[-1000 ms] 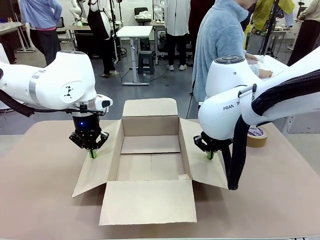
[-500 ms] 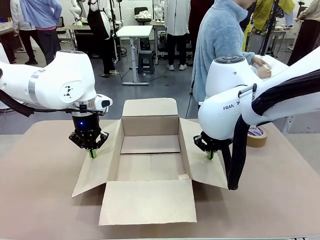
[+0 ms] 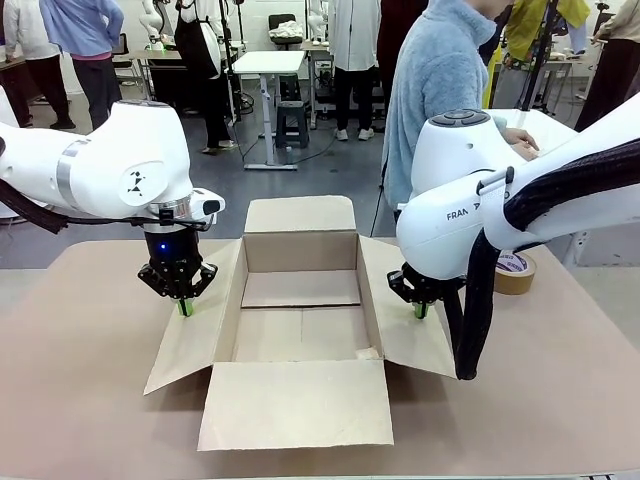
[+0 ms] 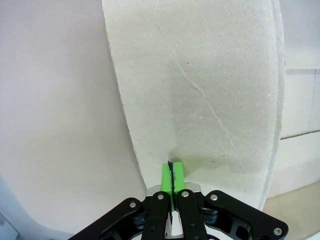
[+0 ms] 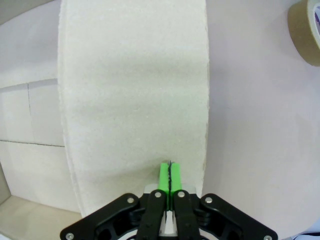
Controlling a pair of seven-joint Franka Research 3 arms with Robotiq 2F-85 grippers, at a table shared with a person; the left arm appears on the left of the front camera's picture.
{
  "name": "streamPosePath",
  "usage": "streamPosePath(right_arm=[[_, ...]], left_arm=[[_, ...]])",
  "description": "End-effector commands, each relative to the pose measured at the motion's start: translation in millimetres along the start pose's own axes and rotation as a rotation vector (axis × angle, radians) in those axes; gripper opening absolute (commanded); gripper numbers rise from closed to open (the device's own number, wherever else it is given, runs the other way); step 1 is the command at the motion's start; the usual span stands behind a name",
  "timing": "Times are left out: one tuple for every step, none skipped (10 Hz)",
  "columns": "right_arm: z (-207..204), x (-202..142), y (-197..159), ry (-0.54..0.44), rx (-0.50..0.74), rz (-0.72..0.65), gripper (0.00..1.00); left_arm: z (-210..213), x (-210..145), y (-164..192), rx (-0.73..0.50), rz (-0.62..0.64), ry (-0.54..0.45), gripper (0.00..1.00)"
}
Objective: Wrap the clocks to prevent damage.
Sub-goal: Once the human has placed the objects inside and stepped back, release both hands from the side flaps of the Package Box.
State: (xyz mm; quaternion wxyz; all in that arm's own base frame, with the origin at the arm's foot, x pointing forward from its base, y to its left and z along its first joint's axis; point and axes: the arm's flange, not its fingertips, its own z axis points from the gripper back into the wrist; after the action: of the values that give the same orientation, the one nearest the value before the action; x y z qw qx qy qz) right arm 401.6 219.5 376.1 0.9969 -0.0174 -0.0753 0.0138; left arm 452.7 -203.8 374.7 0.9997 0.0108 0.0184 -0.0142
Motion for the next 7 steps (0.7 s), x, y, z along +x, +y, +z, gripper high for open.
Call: streamPosePath(right_arm=[[-0.7,-1.0,0.2,0.005,-0.005,0.001,0.01],[-0.7,-1.0,0.2,0.005,-0.005,0.001,0.01],[-0.7,-1.0,0.2,0.005,-0.005,0.001,0.01],[-0.7,-1.0,0.2,0.005,-0.005,0.001,0.01],[-0.7,-1.0,0.2,0.005,-0.005,0.001,0.01],[-0.7,-1.0,0.2,0.005,-0.005,0.001,0.01],[-0.7,-1.0,0.2,0.005,-0.005,0.001,0.01]], left_arm=[[-1.0,-0.6,0.6,0.008,-0.002,0.006,0.00],[-1.0,-0.6,0.6,0.008,-0.002,0.006,0.00],[-1.0,-0.6,0.6,0.008,-0.002,0.006,0.00],[-1.0,-0.6,0.6,0.008,-0.002,0.006,0.00],[-1.0,-0.6,0.6,0.008,-0.002,0.006,0.00],[-1.0,-0.6,0.6,0.008,-0.002,0.006,0.00],[-1.0,-0.6,0.6,0.008,-0.002,0.006,0.00]])
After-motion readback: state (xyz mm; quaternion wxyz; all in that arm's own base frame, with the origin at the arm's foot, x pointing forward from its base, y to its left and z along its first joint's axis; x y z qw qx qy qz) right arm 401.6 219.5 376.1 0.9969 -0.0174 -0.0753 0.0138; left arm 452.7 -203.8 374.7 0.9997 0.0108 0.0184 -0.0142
